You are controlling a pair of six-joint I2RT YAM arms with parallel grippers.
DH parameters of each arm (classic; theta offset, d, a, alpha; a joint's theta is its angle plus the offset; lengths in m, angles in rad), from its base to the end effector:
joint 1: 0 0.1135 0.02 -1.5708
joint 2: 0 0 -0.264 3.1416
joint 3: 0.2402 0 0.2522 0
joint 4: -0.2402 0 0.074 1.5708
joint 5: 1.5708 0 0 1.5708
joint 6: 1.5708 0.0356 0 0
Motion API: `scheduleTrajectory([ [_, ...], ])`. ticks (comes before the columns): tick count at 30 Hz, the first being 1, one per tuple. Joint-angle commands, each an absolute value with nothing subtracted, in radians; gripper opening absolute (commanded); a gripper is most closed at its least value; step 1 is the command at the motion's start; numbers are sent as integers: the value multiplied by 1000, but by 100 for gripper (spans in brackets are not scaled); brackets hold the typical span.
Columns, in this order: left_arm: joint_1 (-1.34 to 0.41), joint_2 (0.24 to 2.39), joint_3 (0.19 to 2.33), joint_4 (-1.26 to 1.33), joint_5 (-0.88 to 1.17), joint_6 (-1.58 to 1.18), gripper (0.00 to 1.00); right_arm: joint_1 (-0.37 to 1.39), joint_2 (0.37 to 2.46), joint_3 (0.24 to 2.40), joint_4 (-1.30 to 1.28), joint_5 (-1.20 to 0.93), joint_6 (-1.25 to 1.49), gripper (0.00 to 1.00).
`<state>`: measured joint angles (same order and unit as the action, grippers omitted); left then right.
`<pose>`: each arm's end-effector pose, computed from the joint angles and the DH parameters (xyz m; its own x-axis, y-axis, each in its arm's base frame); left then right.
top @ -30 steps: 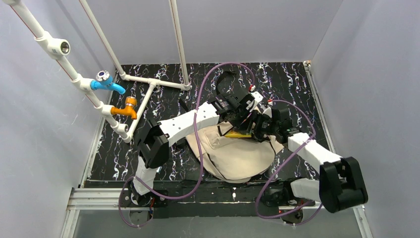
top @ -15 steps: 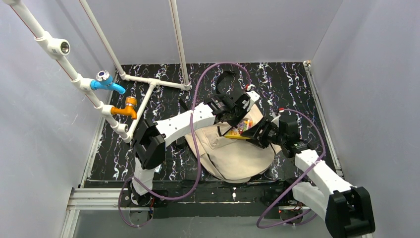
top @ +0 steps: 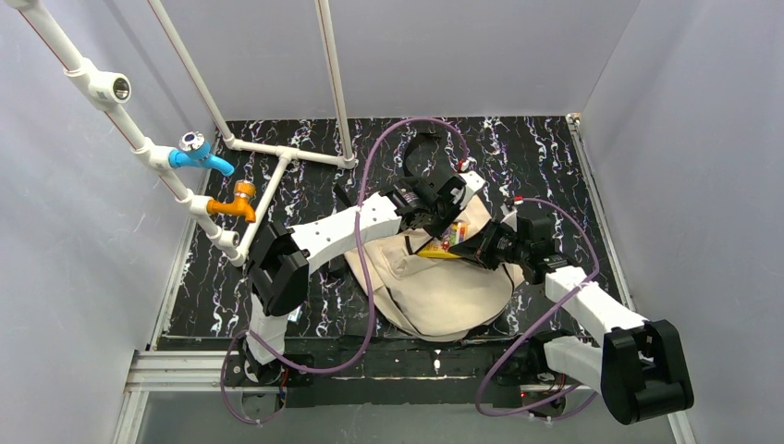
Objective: Pack the student bag
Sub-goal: Place the stationery in the student bag.
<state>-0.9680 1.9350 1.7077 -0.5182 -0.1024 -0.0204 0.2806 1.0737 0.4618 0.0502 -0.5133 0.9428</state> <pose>0.2562 -0.3658 0.2892 -0.4003 0.5459 -0.7360 0.7689 0.6371 0.0543 0.2046 0.0772 0.1980 -0.8191 0.4976 -0.2856 0.0378 0.5435 0.8385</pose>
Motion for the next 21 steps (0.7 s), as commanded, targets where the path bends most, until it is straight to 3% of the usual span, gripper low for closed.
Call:
scheduleTrajectory([
  [1,-966,1872,1714,-491,-101,-4,0,285,1117,474,5,-722,944,1],
  [11,-959,1836,1673,-407,-37,52,0,285,1251,584,-91,-833,837,1],
  [14,-959,1834,1666,-413,-44,48,0,284,1227,657,-265,-696,714,31],
  [16,-959,1835,1658,-413,-45,34,0,284,1174,672,-286,-574,685,41],
  [18,-959,1831,1647,-413,-41,22,0,284,1104,620,-221,-496,740,45],
  [21,-959,1819,1636,-409,-40,8,0,284,1013,465,118,-468,947,49],
])
